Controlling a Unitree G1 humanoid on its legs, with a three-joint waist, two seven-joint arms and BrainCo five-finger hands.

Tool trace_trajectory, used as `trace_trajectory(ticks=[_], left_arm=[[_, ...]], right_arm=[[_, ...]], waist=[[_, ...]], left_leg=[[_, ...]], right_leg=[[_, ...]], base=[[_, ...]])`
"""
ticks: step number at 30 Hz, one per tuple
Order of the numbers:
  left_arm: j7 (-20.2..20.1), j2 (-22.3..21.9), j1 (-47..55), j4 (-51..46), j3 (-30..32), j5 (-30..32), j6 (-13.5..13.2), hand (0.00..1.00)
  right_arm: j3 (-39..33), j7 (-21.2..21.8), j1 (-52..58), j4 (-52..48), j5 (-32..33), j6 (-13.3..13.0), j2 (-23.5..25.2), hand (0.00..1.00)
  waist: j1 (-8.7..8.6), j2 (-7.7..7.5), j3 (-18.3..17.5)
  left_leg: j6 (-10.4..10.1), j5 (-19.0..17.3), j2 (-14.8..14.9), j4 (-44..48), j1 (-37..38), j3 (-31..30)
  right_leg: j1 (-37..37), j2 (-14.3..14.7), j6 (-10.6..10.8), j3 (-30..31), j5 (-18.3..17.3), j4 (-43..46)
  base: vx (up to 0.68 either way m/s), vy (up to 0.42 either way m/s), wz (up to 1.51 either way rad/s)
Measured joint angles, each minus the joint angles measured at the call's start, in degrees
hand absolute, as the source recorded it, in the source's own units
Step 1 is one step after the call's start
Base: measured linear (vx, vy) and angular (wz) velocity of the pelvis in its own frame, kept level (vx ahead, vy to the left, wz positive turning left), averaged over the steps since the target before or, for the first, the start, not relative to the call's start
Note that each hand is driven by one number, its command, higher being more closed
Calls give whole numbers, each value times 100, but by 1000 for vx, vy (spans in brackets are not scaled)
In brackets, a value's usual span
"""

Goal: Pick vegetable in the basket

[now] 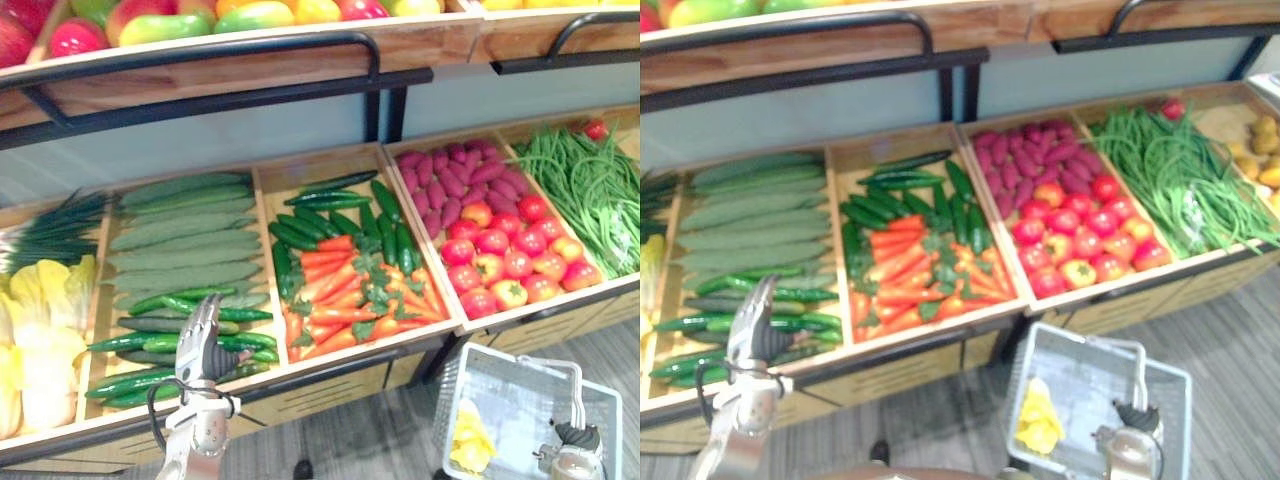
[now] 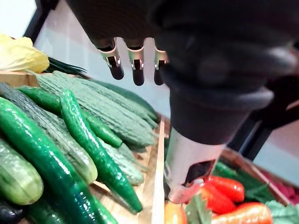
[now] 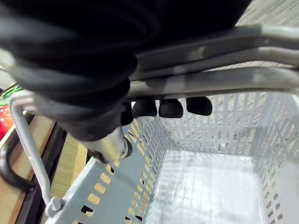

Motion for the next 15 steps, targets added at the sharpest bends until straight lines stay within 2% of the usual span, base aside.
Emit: trace_trajectory(ticks=[4,10,15], left_arm=[[-93,241,-167,531,-121,197,-14,0],[-100,349,-442,947,-329,248,-19,0],[-102,499,-590,1068,-558,455,-99,0]], right_arm=[[4,1,-13,-3,-2,-40,-45,100],[4,0,-9,-5,-201,-55,-289,100],[2,-12,-2,-15,-208,-58,-443,100]], waist=[[-64,23,-5],[-117,69,-7],[-228,179,3]], left_leg=[[28,-61,-60,-77,118,255],[25,-137,-82,-72,121,361],[28,-178,-89,-68,135,435]], right_leg=[[-89,-44,40,206,28,-37],[-183,-52,45,345,32,-62],[-216,-53,46,411,32,-71]], base=[[77,22,-26],[42,12,-13],[27,7,-7]])
